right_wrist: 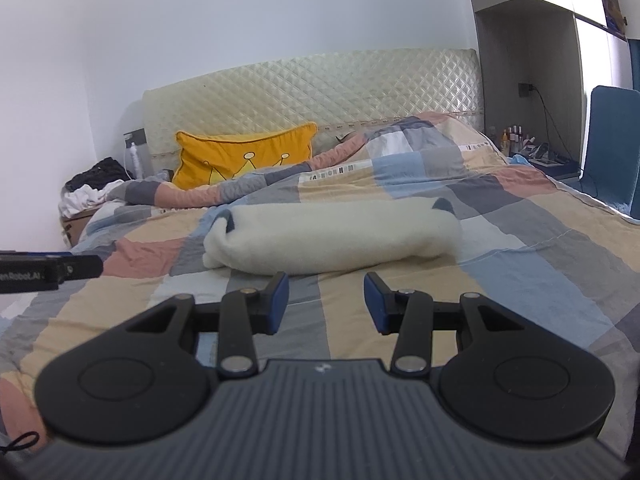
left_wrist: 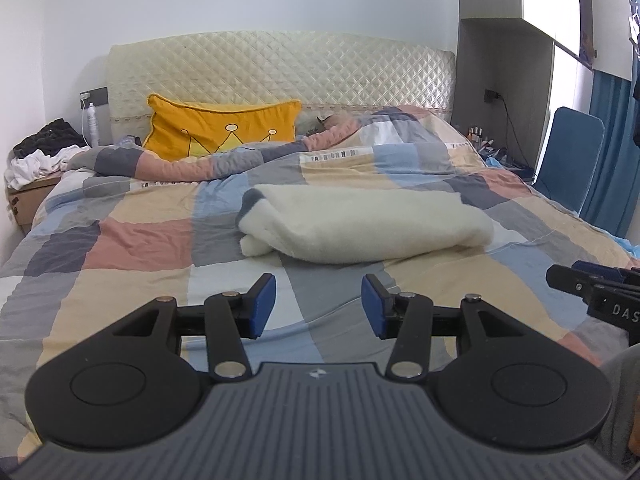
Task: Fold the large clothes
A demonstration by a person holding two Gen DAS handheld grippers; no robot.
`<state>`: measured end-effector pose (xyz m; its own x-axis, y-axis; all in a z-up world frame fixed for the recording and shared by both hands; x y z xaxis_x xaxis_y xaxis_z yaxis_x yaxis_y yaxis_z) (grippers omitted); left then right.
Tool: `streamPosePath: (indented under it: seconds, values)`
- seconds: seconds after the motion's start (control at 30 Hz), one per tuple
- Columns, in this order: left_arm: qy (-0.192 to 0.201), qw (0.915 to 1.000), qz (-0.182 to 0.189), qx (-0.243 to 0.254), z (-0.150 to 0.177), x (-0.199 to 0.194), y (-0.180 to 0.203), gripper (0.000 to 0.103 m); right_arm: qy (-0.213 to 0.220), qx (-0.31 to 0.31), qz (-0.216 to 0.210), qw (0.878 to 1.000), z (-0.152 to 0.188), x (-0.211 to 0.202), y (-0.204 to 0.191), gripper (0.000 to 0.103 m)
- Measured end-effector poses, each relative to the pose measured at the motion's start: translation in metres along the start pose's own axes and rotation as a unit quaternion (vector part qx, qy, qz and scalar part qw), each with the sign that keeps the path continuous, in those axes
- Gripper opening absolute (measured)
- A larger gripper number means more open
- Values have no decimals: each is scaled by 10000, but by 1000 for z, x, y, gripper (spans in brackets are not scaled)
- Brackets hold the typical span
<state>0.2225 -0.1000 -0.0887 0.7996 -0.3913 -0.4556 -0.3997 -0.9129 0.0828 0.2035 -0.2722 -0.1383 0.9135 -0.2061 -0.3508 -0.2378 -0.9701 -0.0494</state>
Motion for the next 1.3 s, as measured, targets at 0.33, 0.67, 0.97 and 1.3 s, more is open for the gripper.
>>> streamPosePath:
  seconds: [0.33,0.67,0.97,1.3]
  values:
    - [41,10000,58,-44,-1,-5,5,87,-18,56,32,10000,0,1,6,46]
    - [198,9997,103,-31,-4,-16,9,100,-1,19,104,9999,1,0,5,46]
    - [142,9999,-12,-8,-2,-17,7,101,12,-22,177,9998,0,1,8,51]
    - [175,9998,-64,11,-3,-21,5,101,34,-41,194,9998,0,1,7,51]
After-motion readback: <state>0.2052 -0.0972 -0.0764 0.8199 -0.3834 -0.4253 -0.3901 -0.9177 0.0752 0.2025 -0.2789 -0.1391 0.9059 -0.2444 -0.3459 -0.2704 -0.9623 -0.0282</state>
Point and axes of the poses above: each gripper's, at about its wrist camera, not at the fingertips, and x roughly the way its jaws point, y to its right, z to its underside, the point moved 8 cm from there along x, roughly the way its jaws point, and after that the axes turned 8 degrees about z, right-handed, at the moved point
